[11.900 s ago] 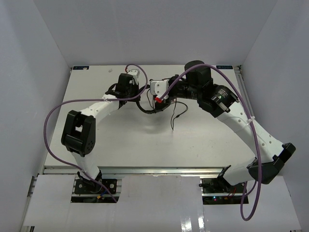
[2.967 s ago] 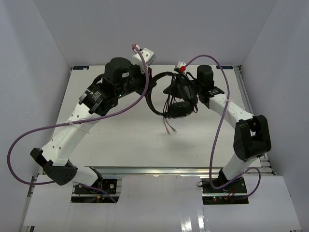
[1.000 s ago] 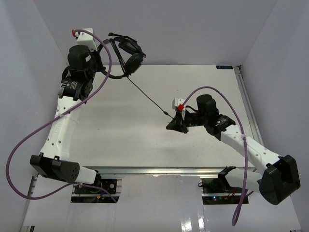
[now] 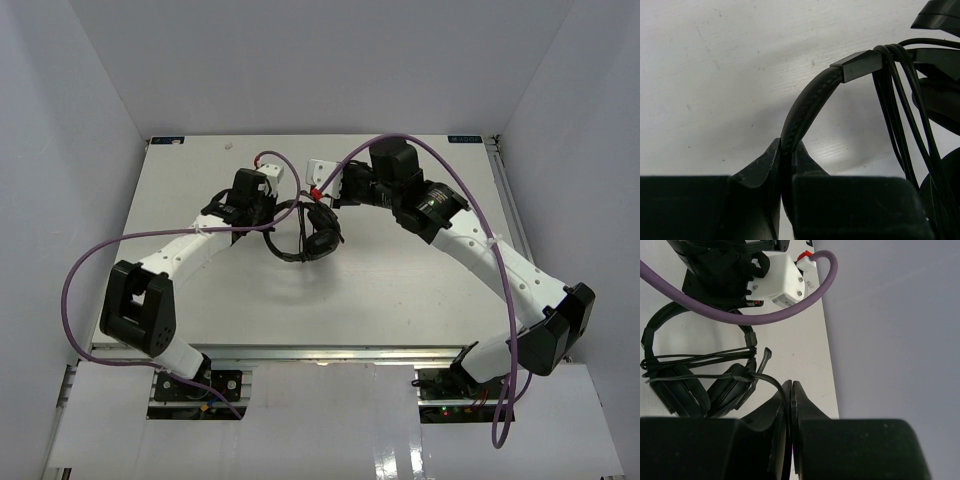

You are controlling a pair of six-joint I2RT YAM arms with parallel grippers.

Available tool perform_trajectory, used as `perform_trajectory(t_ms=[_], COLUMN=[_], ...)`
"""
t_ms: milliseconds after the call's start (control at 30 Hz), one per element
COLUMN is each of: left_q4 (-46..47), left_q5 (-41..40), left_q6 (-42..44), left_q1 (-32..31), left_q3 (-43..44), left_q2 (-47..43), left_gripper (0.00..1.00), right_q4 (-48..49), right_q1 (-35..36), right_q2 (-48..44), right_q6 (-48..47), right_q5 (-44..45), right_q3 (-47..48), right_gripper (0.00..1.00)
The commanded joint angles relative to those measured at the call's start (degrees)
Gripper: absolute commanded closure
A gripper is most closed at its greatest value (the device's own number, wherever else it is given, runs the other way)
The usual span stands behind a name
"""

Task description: Wrap the headphones

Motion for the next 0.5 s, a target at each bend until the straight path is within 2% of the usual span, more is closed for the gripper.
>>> perform_trajectory(t_ms=[0,267,467], left_q4=[4.9,6.7,8.2], left_q5=[1.9,5.7,8.6], left_q6=[-1.4,-1.6,-1.1], left_q1=[0.0,-4.1,-7.3], left_q3=[-0.3,-1.4,-2.7], left_q2=[-0.1,1.0,-0.7], left_gripper=[1.00,1.00,1.00], right_q4=[3.9,7.3,10.9], right_q1=[0.6,0.2,-2.6], right_q2=[-0.1,1.0,1.7], right_q6=[-1.1,-0.1,3.2], right_q5=[1.5,5.8,5.5], right_q3=[4.5,5.2,4.4], right_gripper=[0.92,0.92,0.92])
